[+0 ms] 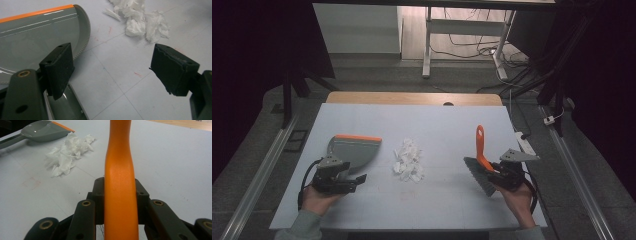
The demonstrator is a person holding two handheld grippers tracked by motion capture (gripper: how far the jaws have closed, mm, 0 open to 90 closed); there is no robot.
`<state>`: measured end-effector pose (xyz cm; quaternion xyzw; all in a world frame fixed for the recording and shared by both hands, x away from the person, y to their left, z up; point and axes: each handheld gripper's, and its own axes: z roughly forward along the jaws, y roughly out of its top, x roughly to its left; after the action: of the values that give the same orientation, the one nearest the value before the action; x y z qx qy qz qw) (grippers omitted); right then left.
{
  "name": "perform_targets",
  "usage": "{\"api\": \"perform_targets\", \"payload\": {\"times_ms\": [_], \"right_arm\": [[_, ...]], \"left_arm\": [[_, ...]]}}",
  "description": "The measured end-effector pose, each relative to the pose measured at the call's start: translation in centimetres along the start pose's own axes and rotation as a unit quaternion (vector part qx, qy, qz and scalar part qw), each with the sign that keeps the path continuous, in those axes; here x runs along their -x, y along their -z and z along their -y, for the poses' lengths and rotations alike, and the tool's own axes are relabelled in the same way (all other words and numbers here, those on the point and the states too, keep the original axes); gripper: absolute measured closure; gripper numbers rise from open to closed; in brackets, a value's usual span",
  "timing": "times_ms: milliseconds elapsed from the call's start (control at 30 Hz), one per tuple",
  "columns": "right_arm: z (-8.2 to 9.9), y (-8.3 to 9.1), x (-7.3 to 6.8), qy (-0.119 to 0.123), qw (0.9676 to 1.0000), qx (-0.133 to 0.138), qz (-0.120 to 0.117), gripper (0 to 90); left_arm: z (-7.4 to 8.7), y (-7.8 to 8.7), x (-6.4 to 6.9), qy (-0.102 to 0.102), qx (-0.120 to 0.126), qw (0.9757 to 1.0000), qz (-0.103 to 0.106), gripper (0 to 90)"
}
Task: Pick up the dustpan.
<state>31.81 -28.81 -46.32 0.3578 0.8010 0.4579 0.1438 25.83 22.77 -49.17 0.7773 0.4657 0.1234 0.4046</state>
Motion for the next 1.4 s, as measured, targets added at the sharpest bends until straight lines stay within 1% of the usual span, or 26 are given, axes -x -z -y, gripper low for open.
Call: {"api": "perform_targets", "payload": {"times_ms": [200, 467, 667, 733, 800, 833, 900, 933, 1000, 1033, 1067, 1100, 1133, 1167, 1233, 1267, 1300, 1333, 1367, 1400], "right_arm": [[0.0, 0.0, -0.1, 0.003, 1.0, 0.0, 0.001, 70.7], [-0.1, 0.0, -0.2, 0.003, 1.0, -0.002, 0.007, 70.7], [-0.2, 0.2, -0.1, 0.001, 1.0, 0.003, 0.006, 70.7], [-0.2, 0.4, -0.1, -0.002, 0.9999, 0.009, 0.005, 70.7], [-0.2, 0.5, 0.0, -0.003, 0.9999, 0.011, 0.004, 70.7], [-0.2, 0.5, 0.1, -0.004, 0.9999, 0.012, 0.005, 70.7], [-0.1, 0.5, 0.1, -0.005, 0.9999, 0.013, 0.004, 70.7], [-0.1, 0.5, 0.1, -0.003, 0.9999, 0.012, 0.005, 70.7], [-0.1, 0.6, 0.1, -0.001, 0.9999, 0.011, 0.005, 70.7], [-0.1, 0.6, 0.1, -0.002, 0.9999, 0.012, 0.004, 70.7], [-0.1, 0.7, 0.1, -0.002, 0.9999, 0.013, 0.004, 70.7], [-0.2, 0.7, 0.1, -0.002, 0.9999, 0.013, 0.004, 70.7], [-0.2, 0.8, 0.1, -0.002, 0.9999, 0.014, 0.004, 70.7], [-0.2, 0.8, 0.0, -0.002, 0.9999, 0.015, 0.005, 70.7], [-0.3, 0.8, 0.0, -0.002, 0.9999, 0.016, 0.006, 70.7], [-0.3, 0.8, 0.0, -0.002, 0.9999, 0.014, 0.008, 70.7], [-0.3, 0.7, 0.0, -0.001, 0.9999, 0.014, 0.006, 70.7], [-0.3, 0.7, 0.0, 0.001, 0.9999, 0.012, 0.007, 70.7], [-0.3, 0.7, 0.1, 0.001, 0.9999, 0.008, 0.009, 70.7], [-0.2, 0.6, 0.1, -0.001, 0.9999, 0.009, 0.011, 70.7]], "left_arm": [[-0.2, 0.1, 0.3, -0.004, 0.001, 1.0, -0.003, 19.7], [-0.3, 0.1, 0.4, -0.004, 0.002, 1.0, -0.003, 20.0], [-0.5, 0.5, 0.6, -0.002, 0.005, 1.0, -0.006, 19.8], [-0.8, 0.7, 0.8, 0.007, 0.01, 0.9999, -0.005, 19.9], [-1.0, 0.7, 0.8, 0.007, 0.009, 0.9999, -0.007, 19.8], [-1.3, 0.7, 1.0, 0.005, 0.007, 0.9999, -0.012, 19.8], [-1.5, 0.8, 1.1, 0.006, 0.007, 0.9999, -0.015, 19.8], [-2.0, 1.0, 1.2, 0.004, 0.006, 0.9998, -0.02, 19.8], [-2.3, 1.0, 1.2, 0.005, 0.003, 0.9998, -0.018, 20.5], [-2.5, 1.1, 1.1, 0.005, -0.003, 0.9999, -0.014, 20.4], [-3.1, 1.2, 1.0, 0.003, -0.013, 0.9997, -0.021, 20.4], [-3.1, 1.2, 1.0, 0.003, -0.013, 0.9997, -0.021, 20.4], [-3.5, 1.3, 0.6, 0.01, -0.019, 0.9996, -0.02, 20.4], [-3.6, 1.4, 0.4, 0.013, -0.02, 0.9995, -0.021, 20.4], [-3.7, 1.6, -0.1, 0.021, -0.021, 0.9992, -0.028, 20.4], [-3.7, 1.6, -0.1, 0.021, -0.021, 0.9992, -0.028, 20.5], [-3.6, 1.8, -0.6, 0.022, -0.02, 0.9992, -0.027, 20.5], [-3.6, 1.8, -0.9, 0.023, -0.026, 0.9991, -0.024, 21.0], [-3.6, 1.8, -0.9, 0.023, -0.026, 0.9991, -0.024, 21.8], [-3.4, 1.9, -1.5, 0.032, -0.031, 0.9985, -0.031, 22.0]]}}
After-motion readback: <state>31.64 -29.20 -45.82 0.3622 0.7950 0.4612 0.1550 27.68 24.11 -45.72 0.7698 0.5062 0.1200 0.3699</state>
